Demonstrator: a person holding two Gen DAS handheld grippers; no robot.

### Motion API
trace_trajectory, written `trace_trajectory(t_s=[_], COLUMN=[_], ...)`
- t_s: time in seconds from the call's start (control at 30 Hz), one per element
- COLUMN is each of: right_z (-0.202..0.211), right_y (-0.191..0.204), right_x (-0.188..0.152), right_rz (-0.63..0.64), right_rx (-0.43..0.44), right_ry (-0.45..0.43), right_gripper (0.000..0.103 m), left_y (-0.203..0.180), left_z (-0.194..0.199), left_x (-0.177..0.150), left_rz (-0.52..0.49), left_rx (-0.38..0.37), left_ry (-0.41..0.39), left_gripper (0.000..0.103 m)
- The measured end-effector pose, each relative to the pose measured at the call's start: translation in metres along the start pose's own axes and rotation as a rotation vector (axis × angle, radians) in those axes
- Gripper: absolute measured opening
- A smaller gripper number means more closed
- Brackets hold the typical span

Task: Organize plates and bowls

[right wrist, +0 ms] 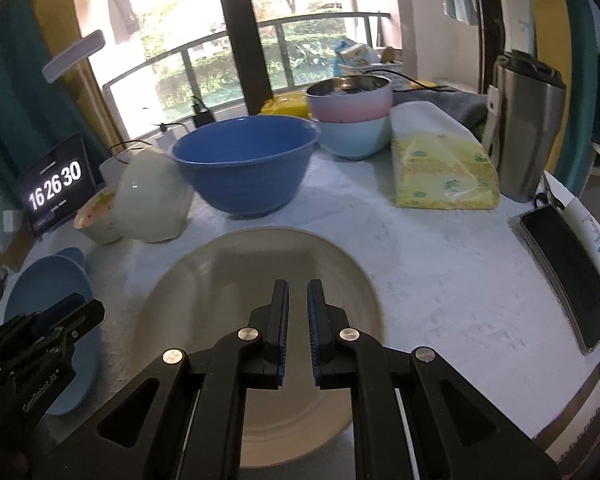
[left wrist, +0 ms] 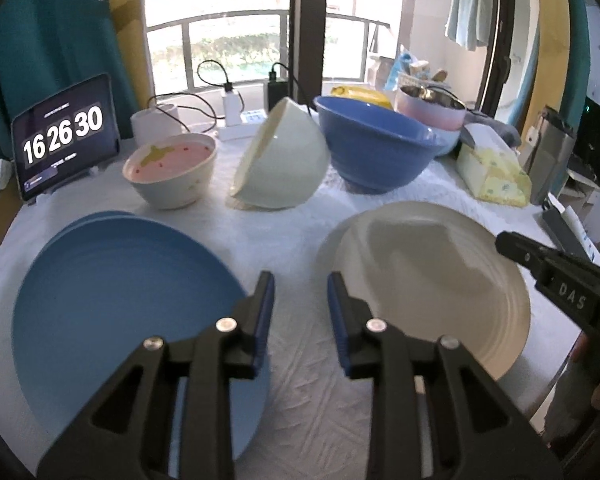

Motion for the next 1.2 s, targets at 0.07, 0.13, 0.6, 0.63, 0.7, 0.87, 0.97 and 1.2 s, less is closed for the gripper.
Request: trace_trajectory(t_s=[0.07,0.13,0.6,0.63,0.7,0.87,0.97,1.2], right_z=[0.001,0.004,0.004,0.004,0.003,-0.001,-0.003,-0.01], right_y=[0.011,0.021,0.079,0.082,0.089,0.104,0.113,0.132], right_x=[-0.003,-0.006,-0.029,-0.031,-0.033,-0.041,-0.045,-0.057], right_rz=[0.016,0.04,0.127,0.133,0.143,0.165,0.177,0.208], right_rx=[0.013,0.023,0.061,0.062,0.062,0.063,0.068,0.073], right_ry=[0.007,0.001,0.031,0.032,0.037,0.052,0.058,0.084], right_gripper=[0.01,0.01,0.011,0.011,0.011,0.011,0.011,0.011], left_y=[0.008,0.014,0.069,0.072,0.08,0.099,0.11,0.134], left_z=[0.01,0.016,0.044,0.045,0.047,0.052,0.055,0.058], left_x=[-0.001,-0.004,-0.027,-0.028,-0.032,-0.042,-0.048,-0.063], left_rz=[0.008,0.021,0.121,0.127,0.14,0.171,0.186,0.222], left_rx=[0.009,0.019,0.084,0.089,0.102,0.13,0.146,0.181], left_ry=[-0.024,-0.044,-0.091,-0.094,-0.098,-0.1,-0.101,-0.09], left_gripper=[0.029,0.03,0.039,0.039,0.039,0.039,0.039,0.039])
Point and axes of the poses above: each gripper's, at about its wrist camera, not at the fingertips, and z roughly against the way its jaws point, y to its left, x to its top, the point moved 3 cm from there along -z, roughly the way its jaws point, and after that the axes turned 14 degrees about -z, right-handed, at the moved point
